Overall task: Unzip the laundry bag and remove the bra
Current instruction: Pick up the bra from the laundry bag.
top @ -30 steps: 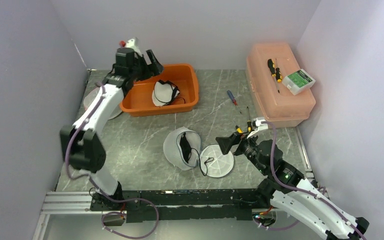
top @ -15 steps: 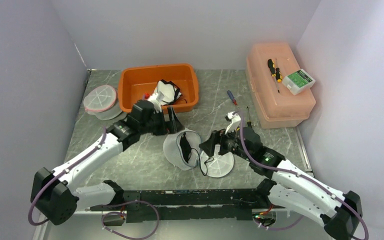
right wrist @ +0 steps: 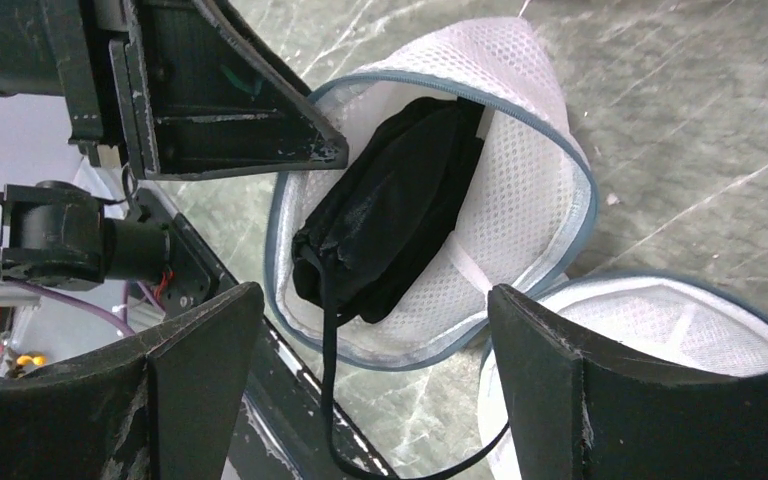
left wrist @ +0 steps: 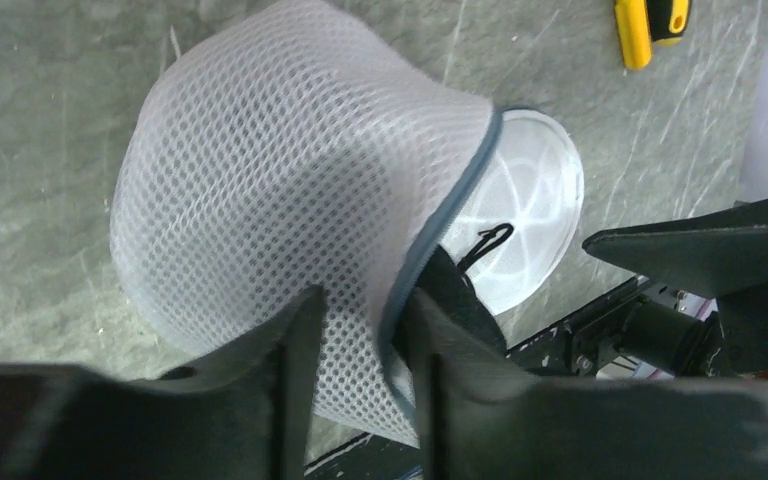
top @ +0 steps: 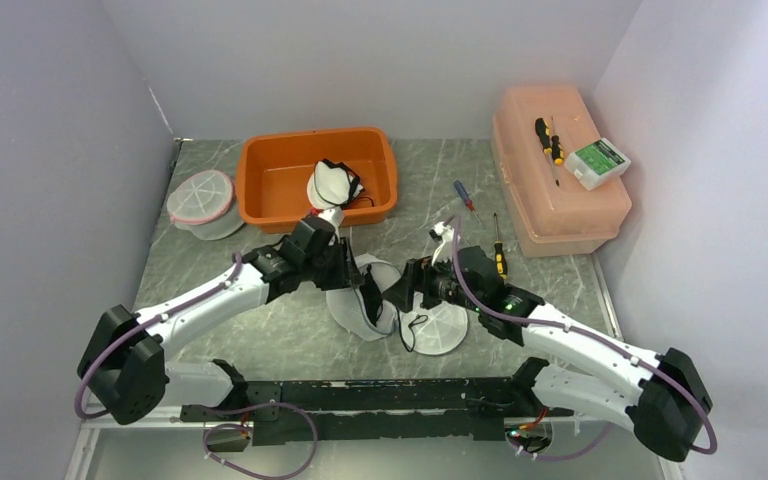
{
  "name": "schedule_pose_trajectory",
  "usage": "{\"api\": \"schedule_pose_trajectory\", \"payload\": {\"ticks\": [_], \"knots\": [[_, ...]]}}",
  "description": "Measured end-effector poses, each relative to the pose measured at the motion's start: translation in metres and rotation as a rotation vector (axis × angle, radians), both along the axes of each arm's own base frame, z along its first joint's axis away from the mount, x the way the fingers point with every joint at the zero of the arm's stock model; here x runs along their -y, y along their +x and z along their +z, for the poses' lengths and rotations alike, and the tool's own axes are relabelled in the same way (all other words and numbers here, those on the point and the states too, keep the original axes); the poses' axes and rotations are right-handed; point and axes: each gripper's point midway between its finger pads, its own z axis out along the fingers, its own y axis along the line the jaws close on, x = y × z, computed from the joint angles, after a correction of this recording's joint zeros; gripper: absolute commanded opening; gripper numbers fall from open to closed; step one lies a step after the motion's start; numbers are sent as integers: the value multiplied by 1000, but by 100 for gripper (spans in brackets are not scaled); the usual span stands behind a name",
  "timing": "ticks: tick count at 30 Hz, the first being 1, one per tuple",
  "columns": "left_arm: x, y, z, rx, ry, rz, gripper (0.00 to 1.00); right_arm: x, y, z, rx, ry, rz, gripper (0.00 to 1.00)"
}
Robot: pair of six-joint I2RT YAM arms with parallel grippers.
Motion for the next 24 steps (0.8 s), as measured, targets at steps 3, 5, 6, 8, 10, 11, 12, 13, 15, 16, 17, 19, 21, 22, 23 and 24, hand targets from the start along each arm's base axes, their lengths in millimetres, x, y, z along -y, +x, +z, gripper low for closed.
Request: {"api": "schedule_pose_trajectory", "payload": {"ticks": [3,5,6,8,10,11,12,13,15,16,17,19,21,22,23,24], "knots": [[-9,-8,-10,-17,16,18,23,-5,-1,-9,-39,-6,14,84],[-17,-15,-17,-27,26,28,17,-8,-2,-16,-61,-14,26,84],[-20,-17,-19,-29,29,34,13,-9,-3,-19,-73,-18,30,84],[-24,-20,-20,-27,32,43,3,-13,-4,-24,-94,-27,44,84],[-27,-21,-20,-20,34,50,3,-18,-4,-28,-110,-38,56,84],[-28,-22,-21,-17,36,51,3,-22,-4,-29,-116,-43,64,84],[-30,-22,-21,-14,38,55,3,-26,-5,-29,-119,-47,74,85],[-31,-22,-22,-14,40,56,3,-31,-7,-29,-122,-50,85,85],[-34,-24,-26,-14,49,63,3,-40,-11,-28,-124,-56,109,86],[-36,-25,-28,-14,54,65,3,-45,-13,-27,-123,-59,122,86],[-39,-27,-31,-15,59,67,3,-51,-14,-25,-121,-63,135,86],[-43,-30,-35,-16,67,68,3,-63,-15,-22,-116,-68,153,86],[-46,-33,-39,-13,69,67,3,-75,-16,-20,-115,-78,166,86],[-47,-35,-40,-10,66,66,3,-80,-15,-20,-116,-85,171,85],[-48,-37,-42,-6,61,65,3,-84,-14,-21,-119,-95,172,85],[-49,-39,-43,-5,58,64,3,-88,-12,-22,-121,-106,170,84]]}}
